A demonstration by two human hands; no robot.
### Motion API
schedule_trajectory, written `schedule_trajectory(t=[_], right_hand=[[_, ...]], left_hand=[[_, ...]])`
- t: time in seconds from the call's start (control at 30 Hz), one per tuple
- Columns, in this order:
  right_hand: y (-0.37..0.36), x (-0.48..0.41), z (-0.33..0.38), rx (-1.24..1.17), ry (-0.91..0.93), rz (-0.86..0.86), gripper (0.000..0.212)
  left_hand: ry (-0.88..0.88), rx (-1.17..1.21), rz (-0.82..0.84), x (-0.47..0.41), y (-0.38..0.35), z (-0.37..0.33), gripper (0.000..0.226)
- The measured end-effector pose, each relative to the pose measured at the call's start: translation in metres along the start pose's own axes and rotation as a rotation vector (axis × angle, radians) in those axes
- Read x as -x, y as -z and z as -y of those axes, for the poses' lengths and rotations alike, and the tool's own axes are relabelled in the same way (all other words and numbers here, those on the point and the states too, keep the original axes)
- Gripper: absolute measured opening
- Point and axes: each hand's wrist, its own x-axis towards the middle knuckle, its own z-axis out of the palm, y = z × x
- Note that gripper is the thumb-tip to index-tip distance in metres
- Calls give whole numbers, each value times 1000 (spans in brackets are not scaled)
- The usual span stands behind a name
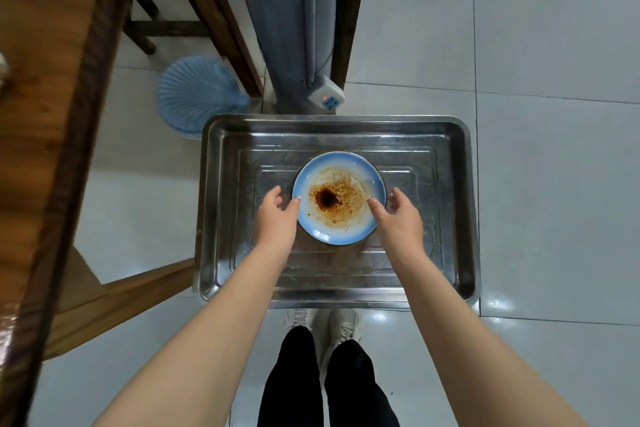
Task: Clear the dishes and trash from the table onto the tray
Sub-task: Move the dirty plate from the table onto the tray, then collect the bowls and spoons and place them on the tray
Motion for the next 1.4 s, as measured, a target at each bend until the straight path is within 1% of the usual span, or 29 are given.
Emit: schedule_trajectory(t=[0.2, 0.33, 0.4, 0.53, 0.7, 0.8, 0.93, 1.1, 1.23, 1.37, 1.4], right_hand=[[17, 45, 52, -110, 37, 115, 53], [22, 87, 94, -115, 86, 196, 54], [26, 113, 118, -144, 109, 220, 57], [36, 167, 157, -203, 223, 305, 58], [47, 231, 184, -153, 342, 434, 61], [59, 269, 192, -121, 418, 500, 63], [77, 315, 192, -123, 506, 557, 66], [97, 370, 185, -52, 582, 623, 68], [96, 414, 187, -9, 634, 697, 65], [82, 459, 190, 24, 693, 788, 62], [76, 468, 190, 29, 696, 806, 64]], left_hand=[[-97, 105, 66, 39, 46, -35, 50], [-156, 200, 71, 79, 84, -61, 48], [-209, 203, 67, 103, 106, -77, 46], [-324, 199, 60, 154, 143, -99, 44], [-416, 287, 3, 219, 185, -111, 44], [-461, 377, -64, 259, 204, -108, 43], [-472, 489, -123, 309, 220, -93, 43], [-470, 620, -170, 374, 245, -66, 52], [-471, 703, -229, 413, 275, -46, 53], [-488, 698, -333, 442, 306, -25, 51], [-484, 698, -358, 447, 314, -19, 50]])
